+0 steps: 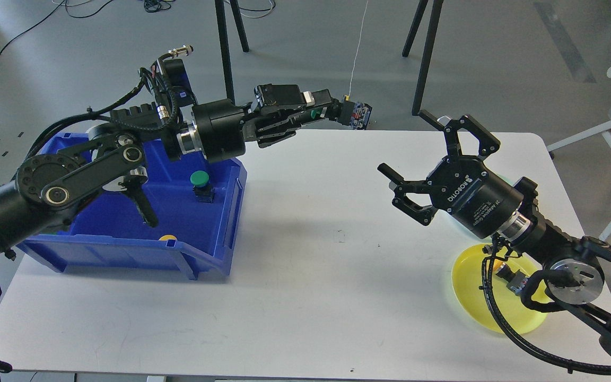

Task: Pass button and place on color plate
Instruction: 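Grasp the green-topped button with the right gripper from the left gripper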

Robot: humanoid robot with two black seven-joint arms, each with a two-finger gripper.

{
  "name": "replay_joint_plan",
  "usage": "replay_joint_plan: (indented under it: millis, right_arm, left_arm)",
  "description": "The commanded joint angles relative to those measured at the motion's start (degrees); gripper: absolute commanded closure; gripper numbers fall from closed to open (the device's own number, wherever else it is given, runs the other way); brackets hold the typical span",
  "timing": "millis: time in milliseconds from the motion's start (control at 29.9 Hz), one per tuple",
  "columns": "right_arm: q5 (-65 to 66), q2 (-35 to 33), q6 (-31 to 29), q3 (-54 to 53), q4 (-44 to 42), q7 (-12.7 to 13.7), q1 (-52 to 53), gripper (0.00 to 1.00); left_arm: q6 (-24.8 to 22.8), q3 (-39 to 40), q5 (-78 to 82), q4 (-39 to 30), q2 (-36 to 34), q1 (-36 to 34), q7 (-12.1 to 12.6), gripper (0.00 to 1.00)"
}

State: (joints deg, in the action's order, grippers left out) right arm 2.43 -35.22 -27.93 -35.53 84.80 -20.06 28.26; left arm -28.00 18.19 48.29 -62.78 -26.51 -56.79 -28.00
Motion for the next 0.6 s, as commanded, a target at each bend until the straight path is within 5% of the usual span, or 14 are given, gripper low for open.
replay_joint_plan:
  millis: [0,368,569]
  right_arm:
    - [-1.64,1.21,-0.07,0.46,-2.26,0.02,1.97,0.03]
    - [-1.73,6.30,0.06,6.88,-6.39,0.02,9.71,0.04]
    - [-1.81,7.36,0.33,6.96,-7.63,0.11,10.24,0.13]
  left_arm:
    - [0.00,0.00,0.05,0.02,-0.03,0.02,0.00,0.94]
    - [0.00,-0.18,0.05,0.02,0.14,0.02,0.00,0.94]
    - [0.00,-0.18,0.05,0.02,0.14,0.02,0.00,0.94]
